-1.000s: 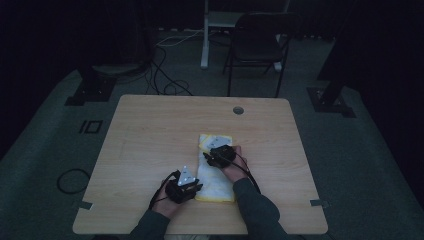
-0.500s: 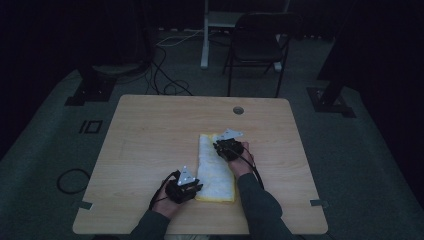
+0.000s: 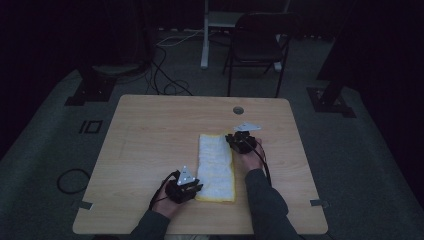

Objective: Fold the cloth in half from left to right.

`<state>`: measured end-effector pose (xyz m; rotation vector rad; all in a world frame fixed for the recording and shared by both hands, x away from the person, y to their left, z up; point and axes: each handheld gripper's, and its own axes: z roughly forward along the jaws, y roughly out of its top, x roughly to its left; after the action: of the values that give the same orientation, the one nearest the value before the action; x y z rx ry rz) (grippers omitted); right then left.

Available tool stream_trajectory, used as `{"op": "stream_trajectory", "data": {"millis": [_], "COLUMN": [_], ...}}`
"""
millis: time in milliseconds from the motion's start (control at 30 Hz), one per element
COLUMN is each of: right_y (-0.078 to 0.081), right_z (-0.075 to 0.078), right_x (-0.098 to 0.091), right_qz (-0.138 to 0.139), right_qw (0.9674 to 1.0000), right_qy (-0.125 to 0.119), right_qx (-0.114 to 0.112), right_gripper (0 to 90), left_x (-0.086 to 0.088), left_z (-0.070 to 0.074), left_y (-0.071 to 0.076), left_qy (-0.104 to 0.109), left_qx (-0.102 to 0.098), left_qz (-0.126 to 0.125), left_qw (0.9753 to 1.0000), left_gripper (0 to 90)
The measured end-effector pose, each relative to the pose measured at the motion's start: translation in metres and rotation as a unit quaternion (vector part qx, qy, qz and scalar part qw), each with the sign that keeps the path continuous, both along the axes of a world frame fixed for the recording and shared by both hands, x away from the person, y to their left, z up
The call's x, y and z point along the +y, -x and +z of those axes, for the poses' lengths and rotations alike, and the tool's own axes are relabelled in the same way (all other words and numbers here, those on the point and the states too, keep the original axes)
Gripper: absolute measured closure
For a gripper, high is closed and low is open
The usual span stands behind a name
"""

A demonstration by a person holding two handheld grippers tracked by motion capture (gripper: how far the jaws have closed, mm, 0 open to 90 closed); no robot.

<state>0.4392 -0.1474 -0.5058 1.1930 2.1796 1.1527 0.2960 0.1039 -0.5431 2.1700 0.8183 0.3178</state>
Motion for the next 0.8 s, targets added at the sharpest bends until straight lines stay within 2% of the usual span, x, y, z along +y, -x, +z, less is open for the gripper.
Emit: {"op": "stream_trajectory", "data": {"millis": [67,167,400,533,767,800], "right_y": [-0.002,-0.002,0.0,0.002,0.003,0.003], "right_z": [0.001,0.002,0.0,-0.002,-0.007,-0.008], "right_x": [-0.007,-0.015,-0.023,-0.025,-0.027,-0.027], "right_qz": [-0.02,-0.035,-0.034,-0.031,-0.032,-0.03], "right_qw": [0.9998,0.9993,0.9993,0.9994,0.9993,0.9993], "right_qy": [-0.004,-0.014,-0.01,-0.008,-0.007,-0.006], "right_qx": [0.002,0.005,0.008,0.012,0.017,0.019], "right_gripper": [76.7,74.9,71.3,69.9,69.6,69.4], "left_x": [0.0,-0.001,-0.003,-0.003,0.0,0.001], "left_z": [0.0,0.0,0.001,0.003,0.014,0.018], "left_y": [0.0,0.001,0.003,0.001,-0.012,-0.018], "left_qy": [0.0,0.001,-0.001,0.008,0.025,0.031], "left_qx": [0.0,0.0,0.002,0.005,-0.001,-0.003], "left_qz": [0.0,0.001,-0.001,0.001,0.014,0.019], "left_qw": [1.0,1.0,1.0,0.9999,0.9996,0.9993], "left_gripper": [73.4,73.5,73.6,70.6,68.7,68.7]}}
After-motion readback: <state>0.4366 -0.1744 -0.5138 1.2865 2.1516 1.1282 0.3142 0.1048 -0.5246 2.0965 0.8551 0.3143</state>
